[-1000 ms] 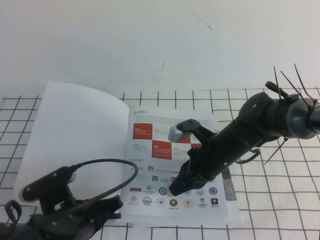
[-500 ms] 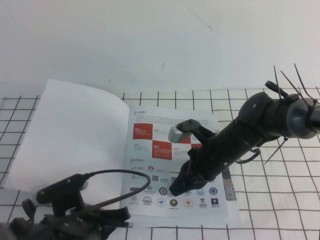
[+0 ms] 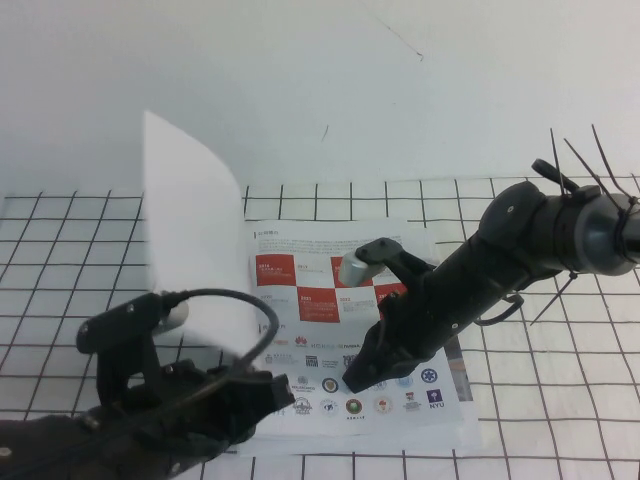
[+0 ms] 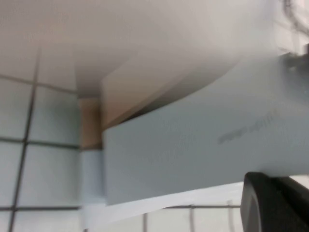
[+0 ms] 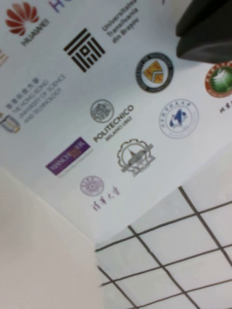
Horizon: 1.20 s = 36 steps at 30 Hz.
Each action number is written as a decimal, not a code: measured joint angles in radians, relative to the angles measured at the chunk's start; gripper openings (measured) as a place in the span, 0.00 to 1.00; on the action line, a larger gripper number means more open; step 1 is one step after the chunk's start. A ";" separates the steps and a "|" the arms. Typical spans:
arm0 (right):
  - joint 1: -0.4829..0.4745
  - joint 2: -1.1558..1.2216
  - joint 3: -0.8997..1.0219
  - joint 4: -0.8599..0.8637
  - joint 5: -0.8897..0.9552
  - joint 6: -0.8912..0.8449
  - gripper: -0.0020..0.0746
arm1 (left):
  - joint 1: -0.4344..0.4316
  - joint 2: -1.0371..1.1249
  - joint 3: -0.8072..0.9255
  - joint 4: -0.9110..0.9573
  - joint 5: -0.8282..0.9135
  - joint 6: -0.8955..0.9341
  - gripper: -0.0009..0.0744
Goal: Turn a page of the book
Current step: Open the closed book
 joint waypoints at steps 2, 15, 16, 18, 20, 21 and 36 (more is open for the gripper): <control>0.000 0.000 0.000 0.000 0.000 0.000 0.03 | -0.002 -0.053 -0.019 0.000 0.001 0.011 0.01; 0.000 0.000 0.000 0.014 0.000 0.014 0.03 | -0.002 -0.115 -0.076 0.002 0.035 0.065 0.01; 0.000 0.000 0.000 0.016 0.000 0.014 0.03 | -0.002 -0.115 -0.078 0.002 0.052 0.075 0.01; 0.000 -0.010 0.002 0.016 -0.002 0.014 0.03 | -0.002 -0.115 -0.078 0.002 0.084 0.099 0.01; 0.000 -0.033 0.006 0.020 -0.004 0.014 0.02 | -0.002 -0.115 -0.078 0.008 0.105 0.129 0.01; 0.000 -0.047 0.006 0.024 -0.004 0.016 0.02 | -0.002 -0.115 -0.078 0.010 0.114 0.138 0.01; 0.048 -0.267 0.007 0.323 0.011 -0.132 0.02 | -0.109 -0.122 -0.021 0.048 0.097 0.241 0.01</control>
